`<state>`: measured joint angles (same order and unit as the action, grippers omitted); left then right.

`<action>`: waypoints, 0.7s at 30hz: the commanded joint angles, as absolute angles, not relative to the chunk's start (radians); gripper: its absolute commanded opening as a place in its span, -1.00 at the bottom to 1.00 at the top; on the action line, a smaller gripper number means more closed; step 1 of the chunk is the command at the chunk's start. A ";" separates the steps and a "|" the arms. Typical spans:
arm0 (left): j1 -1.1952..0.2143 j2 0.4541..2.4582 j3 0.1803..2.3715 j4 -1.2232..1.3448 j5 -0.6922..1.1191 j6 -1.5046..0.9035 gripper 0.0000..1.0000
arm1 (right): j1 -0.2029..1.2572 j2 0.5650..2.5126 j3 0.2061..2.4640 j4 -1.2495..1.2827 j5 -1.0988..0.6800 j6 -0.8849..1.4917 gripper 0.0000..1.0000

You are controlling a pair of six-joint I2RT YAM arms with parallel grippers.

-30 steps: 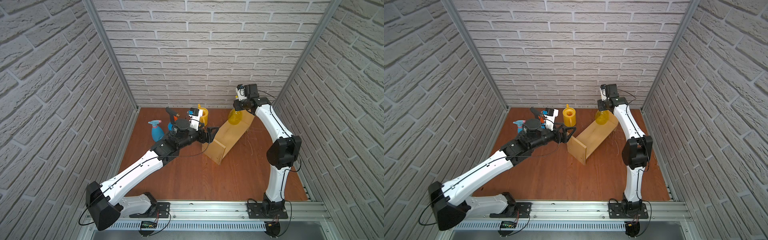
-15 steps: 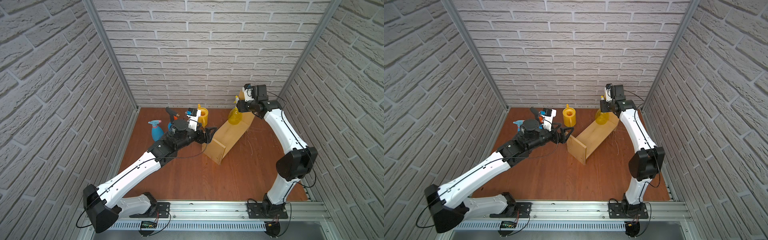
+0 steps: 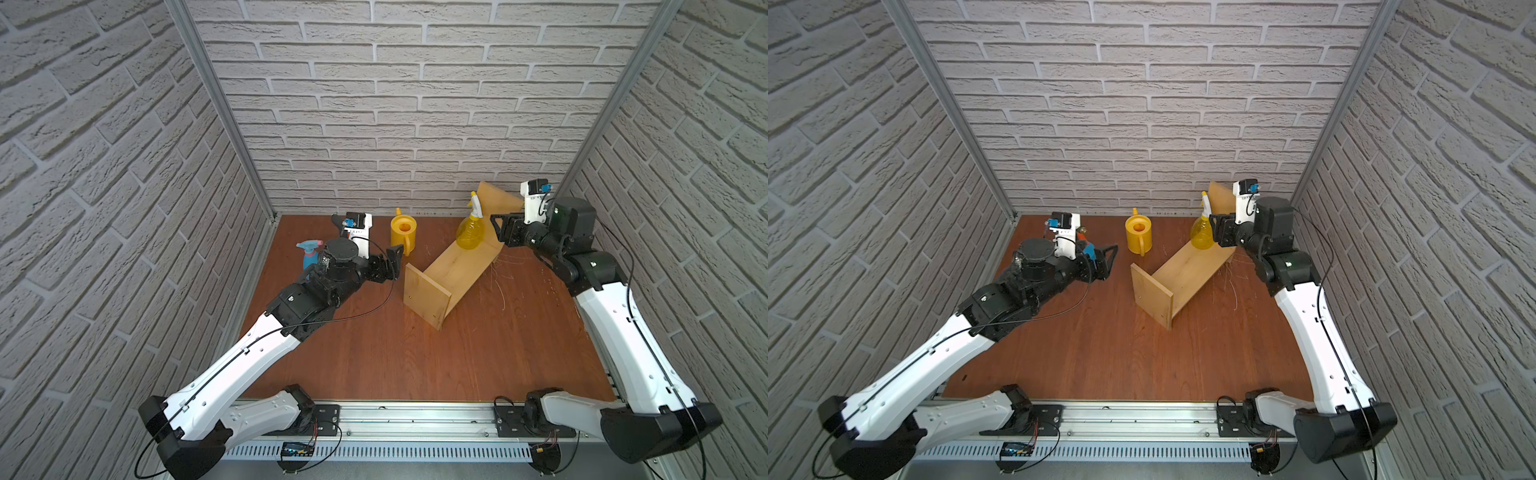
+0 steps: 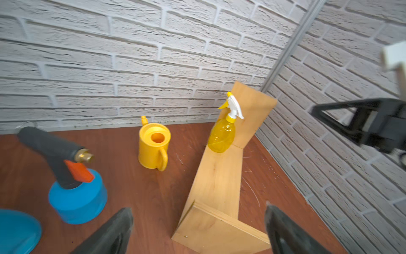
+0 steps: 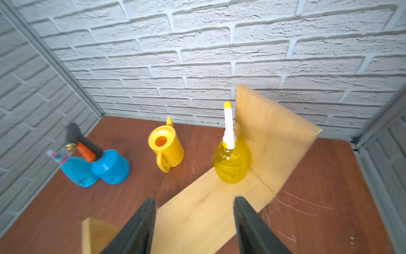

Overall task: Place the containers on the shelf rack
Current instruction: 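Pick up a container from the center of the board.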

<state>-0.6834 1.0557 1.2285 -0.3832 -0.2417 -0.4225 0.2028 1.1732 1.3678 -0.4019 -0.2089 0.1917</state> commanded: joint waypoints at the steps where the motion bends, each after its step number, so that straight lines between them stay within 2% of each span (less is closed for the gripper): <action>1: -0.637 1.009 1.244 -0.446 -0.343 -0.482 0.96 | 0.205 1.108 1.262 -0.129 -0.401 0.339 0.27; 5: -0.583 0.958 1.227 -0.473 -0.357 -0.508 0.96 | 0.278 1.085 1.173 0.005 -0.499 0.365 0.29; 11: -0.525 0.902 1.205 -0.517 -0.395 -0.539 0.96 | 0.490 1.151 1.173 0.022 -0.500 0.184 0.34; 16: -0.493 0.837 1.122 -0.522 -0.460 -0.619 0.97 | 0.601 1.308 1.287 -0.035 -0.537 0.103 0.43; 21: -0.475 0.758 1.011 -0.552 -0.536 -0.726 0.97 | 0.687 1.511 1.481 -0.171 -0.472 0.041 0.58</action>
<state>-0.4862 0.7952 1.0573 -0.5350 -0.4618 -0.6418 0.6472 1.4357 1.3975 -0.1139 -0.5011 0.1085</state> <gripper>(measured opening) 0.983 0.787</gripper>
